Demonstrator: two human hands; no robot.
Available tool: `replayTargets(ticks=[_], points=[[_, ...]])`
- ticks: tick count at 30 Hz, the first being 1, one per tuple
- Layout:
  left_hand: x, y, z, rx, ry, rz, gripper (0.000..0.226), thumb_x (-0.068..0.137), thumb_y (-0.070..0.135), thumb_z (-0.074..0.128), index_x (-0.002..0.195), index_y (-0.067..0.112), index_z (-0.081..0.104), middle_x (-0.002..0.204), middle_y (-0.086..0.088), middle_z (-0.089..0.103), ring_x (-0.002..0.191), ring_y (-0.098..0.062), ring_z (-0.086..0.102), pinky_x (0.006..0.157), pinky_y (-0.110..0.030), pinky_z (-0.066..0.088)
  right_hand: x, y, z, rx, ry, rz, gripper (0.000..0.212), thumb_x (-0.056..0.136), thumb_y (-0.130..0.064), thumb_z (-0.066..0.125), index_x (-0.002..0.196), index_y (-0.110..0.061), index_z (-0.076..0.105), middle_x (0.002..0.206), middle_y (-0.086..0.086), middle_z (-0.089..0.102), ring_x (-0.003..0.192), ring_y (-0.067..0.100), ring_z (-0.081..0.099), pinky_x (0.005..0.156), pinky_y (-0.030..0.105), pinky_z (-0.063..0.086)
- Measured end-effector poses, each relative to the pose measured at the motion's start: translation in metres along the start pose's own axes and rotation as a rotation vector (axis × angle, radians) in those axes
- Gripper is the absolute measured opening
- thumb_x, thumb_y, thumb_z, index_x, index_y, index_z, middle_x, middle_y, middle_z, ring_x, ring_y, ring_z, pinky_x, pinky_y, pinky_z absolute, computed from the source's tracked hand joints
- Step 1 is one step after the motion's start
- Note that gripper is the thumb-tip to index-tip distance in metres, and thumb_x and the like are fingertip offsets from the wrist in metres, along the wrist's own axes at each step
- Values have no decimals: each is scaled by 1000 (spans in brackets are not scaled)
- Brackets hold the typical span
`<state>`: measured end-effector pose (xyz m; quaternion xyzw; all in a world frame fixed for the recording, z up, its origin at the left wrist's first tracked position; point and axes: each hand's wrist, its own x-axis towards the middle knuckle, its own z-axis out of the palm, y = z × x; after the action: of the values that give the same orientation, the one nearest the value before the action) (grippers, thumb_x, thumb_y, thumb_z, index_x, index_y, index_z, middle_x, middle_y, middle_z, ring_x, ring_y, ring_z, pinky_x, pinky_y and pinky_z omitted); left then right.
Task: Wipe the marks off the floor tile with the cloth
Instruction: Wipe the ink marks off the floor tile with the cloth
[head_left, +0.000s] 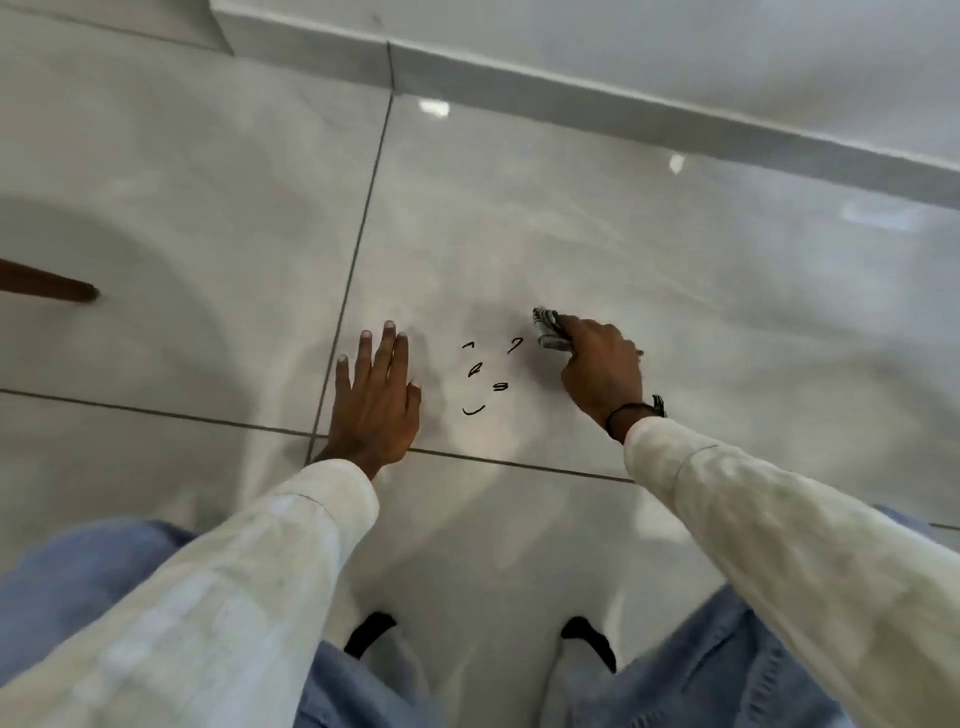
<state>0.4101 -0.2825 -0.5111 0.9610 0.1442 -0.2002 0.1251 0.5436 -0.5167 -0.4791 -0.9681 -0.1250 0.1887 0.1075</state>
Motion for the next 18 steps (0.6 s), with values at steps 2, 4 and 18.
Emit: replayTargets(ticks=[2,4,18], points=[[18,-11,36,18,22,17,69,112,32,29,173,11,5,184,-7,-7,171,-32,-1,137,-58,10,11,7,35,-93,-12,-58,59,84,-9,55,142,-19,56,139,5,66,117,40,60,93,48,45],[27,-19,67,10,49,31,69,112,32,29,173,10,6,184,-9,-4,171,-33,2,136,-60,11,15,11,68,-98,1,-83,65,87,-31,58,150,-18,48,156,5,54,137,35,52,107,51,41],[39,-34,137,59,355,65,70,109,36,23,173,10,10,183,-10,8,171,-32,9,136,-61,11,50,34,125,-76,44,-191,77,102,-59,33,166,-22,15,176,-4,11,163,14,6,132,51,4]])
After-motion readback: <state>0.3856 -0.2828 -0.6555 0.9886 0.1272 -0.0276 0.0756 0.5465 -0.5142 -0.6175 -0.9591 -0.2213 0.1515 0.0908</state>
